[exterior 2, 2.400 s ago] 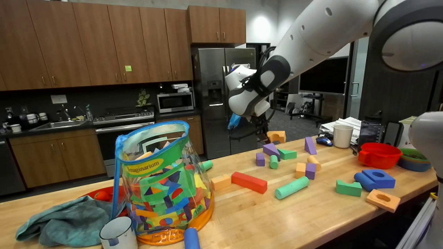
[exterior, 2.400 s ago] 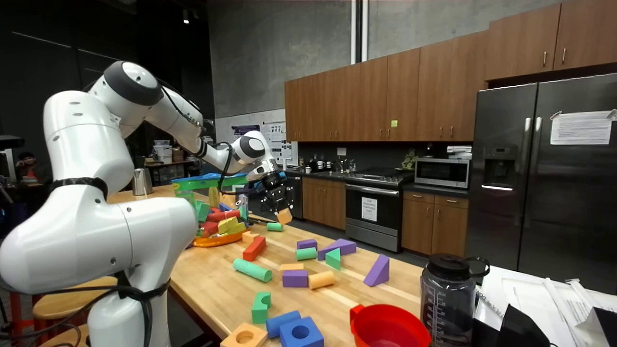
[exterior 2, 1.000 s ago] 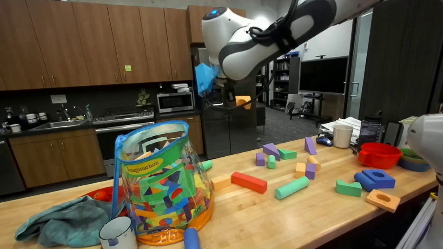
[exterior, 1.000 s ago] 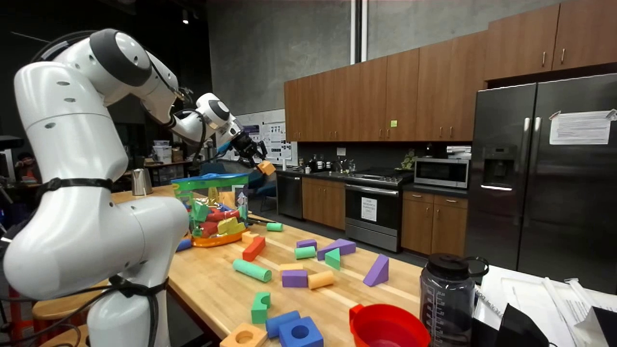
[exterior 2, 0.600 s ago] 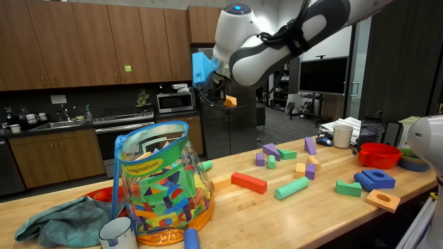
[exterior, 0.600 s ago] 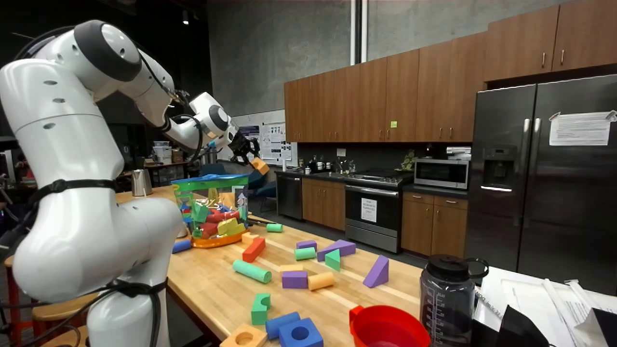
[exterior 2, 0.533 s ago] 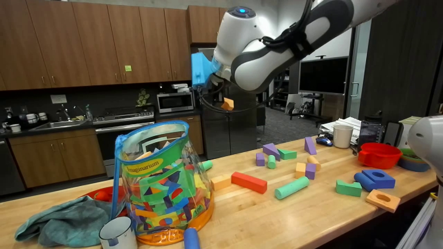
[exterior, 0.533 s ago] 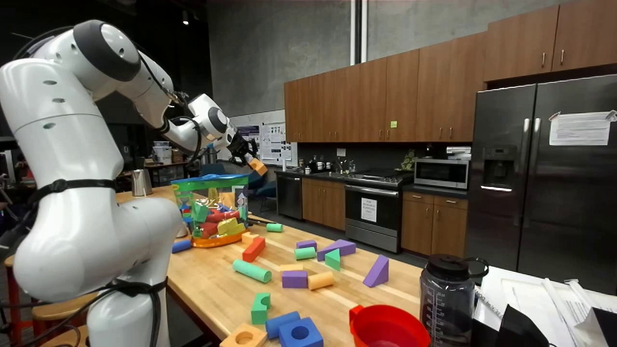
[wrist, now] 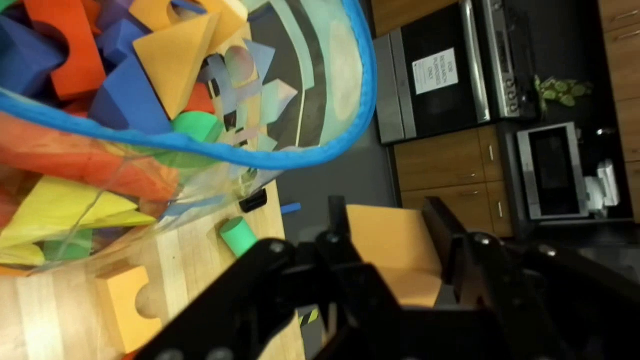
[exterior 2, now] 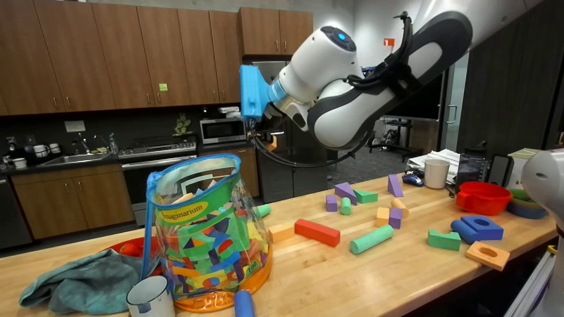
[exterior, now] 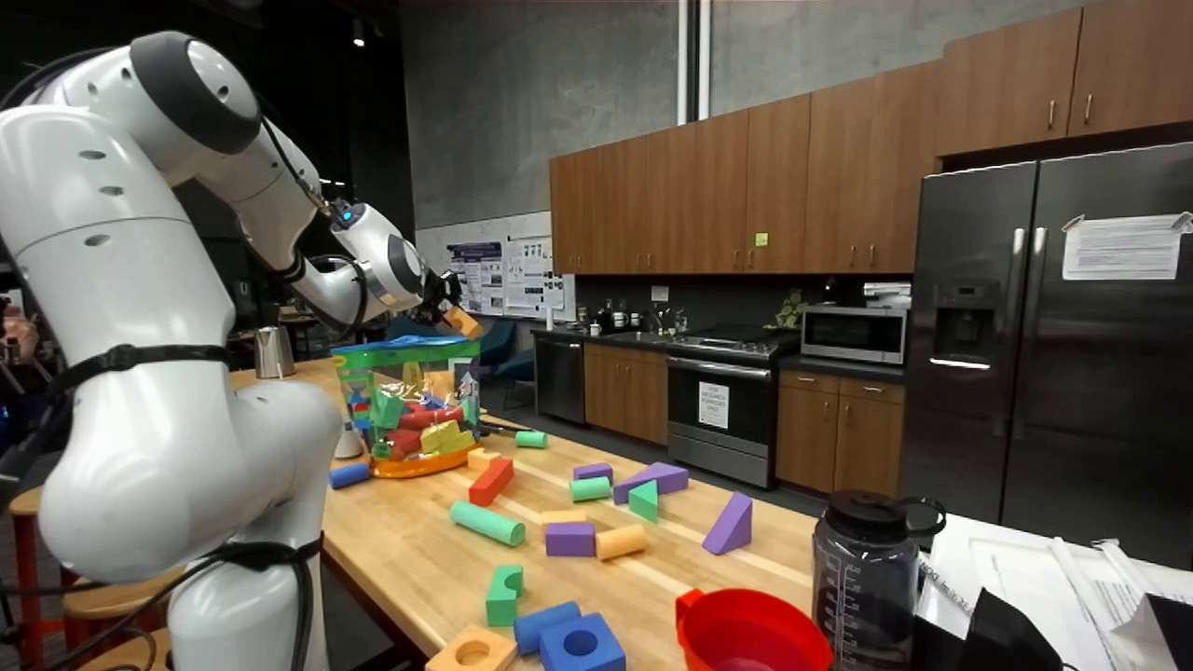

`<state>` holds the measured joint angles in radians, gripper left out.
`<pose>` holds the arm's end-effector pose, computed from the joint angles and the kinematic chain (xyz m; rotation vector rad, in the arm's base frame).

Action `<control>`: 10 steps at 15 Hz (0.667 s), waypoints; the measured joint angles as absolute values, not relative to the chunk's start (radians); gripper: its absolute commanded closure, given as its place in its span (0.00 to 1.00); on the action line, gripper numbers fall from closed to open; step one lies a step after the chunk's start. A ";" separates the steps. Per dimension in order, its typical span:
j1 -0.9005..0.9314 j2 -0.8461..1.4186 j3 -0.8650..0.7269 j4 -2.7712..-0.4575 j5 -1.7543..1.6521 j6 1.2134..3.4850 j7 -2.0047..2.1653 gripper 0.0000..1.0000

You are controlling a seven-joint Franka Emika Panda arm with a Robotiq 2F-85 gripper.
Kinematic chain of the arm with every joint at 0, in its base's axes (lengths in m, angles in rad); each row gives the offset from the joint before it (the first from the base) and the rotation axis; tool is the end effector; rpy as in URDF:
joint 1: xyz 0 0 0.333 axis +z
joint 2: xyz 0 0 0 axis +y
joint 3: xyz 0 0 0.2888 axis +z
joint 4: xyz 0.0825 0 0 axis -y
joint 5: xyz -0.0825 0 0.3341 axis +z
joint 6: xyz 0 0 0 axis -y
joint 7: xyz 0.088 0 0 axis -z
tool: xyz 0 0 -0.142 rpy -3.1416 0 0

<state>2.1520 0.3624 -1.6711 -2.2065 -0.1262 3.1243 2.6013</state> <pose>0.4681 0.3154 0.4801 -1.3454 1.7200 -0.5050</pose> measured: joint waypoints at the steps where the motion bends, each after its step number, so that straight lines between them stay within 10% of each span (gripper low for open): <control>1: 2.164 0.364 -1.678 -2.215 -0.126 3.169 2.601 0.84; 10: 2.308 0.377 -1.686 -2.293 -0.128 3.354 2.596 0.84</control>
